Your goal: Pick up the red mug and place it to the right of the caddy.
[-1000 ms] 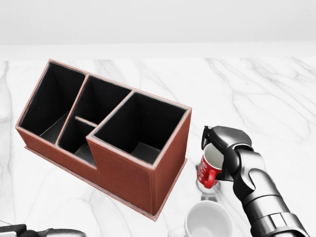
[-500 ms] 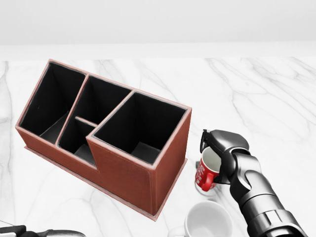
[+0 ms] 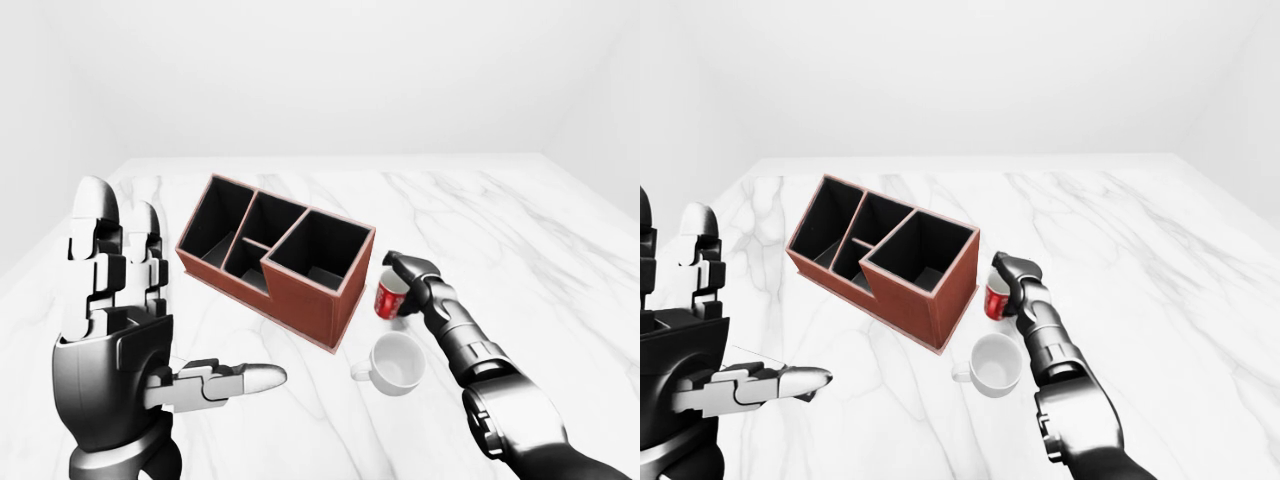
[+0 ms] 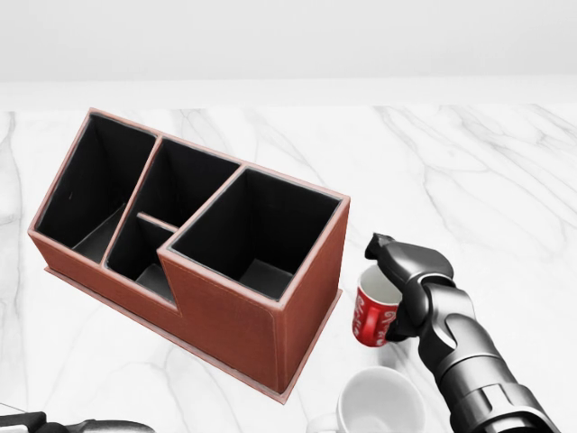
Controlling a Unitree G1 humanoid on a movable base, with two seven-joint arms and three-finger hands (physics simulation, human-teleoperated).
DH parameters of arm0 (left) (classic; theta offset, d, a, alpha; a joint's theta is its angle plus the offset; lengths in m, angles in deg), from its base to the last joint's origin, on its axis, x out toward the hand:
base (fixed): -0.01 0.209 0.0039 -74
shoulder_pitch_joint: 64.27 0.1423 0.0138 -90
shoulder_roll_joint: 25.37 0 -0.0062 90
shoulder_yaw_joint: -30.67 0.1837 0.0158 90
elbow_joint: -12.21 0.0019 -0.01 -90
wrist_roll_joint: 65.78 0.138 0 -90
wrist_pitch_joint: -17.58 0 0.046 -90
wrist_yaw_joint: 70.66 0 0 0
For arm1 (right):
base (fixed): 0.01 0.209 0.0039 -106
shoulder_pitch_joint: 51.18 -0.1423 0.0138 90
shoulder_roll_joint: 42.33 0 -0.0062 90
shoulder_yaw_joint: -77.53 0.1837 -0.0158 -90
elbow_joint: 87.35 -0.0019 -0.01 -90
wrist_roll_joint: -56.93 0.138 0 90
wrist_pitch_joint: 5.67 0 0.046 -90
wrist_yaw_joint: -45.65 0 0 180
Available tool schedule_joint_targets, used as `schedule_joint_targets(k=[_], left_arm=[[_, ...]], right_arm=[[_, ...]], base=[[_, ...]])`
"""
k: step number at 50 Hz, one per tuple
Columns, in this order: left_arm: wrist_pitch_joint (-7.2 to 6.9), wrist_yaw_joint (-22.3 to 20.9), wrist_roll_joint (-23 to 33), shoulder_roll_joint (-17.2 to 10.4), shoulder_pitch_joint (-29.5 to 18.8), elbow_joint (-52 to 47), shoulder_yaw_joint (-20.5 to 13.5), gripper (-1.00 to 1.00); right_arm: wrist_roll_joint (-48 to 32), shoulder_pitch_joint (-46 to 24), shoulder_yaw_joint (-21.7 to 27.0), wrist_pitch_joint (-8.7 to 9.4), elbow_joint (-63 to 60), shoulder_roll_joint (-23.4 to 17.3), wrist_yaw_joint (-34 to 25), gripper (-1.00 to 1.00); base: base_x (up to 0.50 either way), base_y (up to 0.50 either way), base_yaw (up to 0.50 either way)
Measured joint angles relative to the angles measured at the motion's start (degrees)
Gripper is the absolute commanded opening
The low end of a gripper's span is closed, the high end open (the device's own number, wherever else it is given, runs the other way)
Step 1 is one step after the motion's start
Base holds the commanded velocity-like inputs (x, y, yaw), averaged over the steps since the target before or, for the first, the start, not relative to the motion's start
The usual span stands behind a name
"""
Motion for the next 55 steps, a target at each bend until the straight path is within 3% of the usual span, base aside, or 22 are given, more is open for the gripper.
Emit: schedule_joint_targets(k=[30, 43, 55], left_arm=[[0.00, 0.3, 0.3, -0.1, 0.4, 0.0, 0.9, 1.00], [0.00, 0.5, 0.5, -0.3, 0.7, 0.0, 1.7, 1.00], [0.00, 0.6, 0.5, -0.4, 0.8, 0.0, 1.7, 1.00]], right_arm=[[-1.4, 1.2, 1.7, 0.00, -7.1, -3.0, -4.4, 1.00], [-2.5, 3.9, 4.6, 0.00, -19.1, -6.2, -12.3, 1.00], [3.1, 8.2, 10.1, 0.00, -38.5, -8.9, -23.8, 1.00]], base=[[0.00, 0.00, 0.00], [0.00, 0.00, 0.00], [0.00, 0.00, 0.00]])
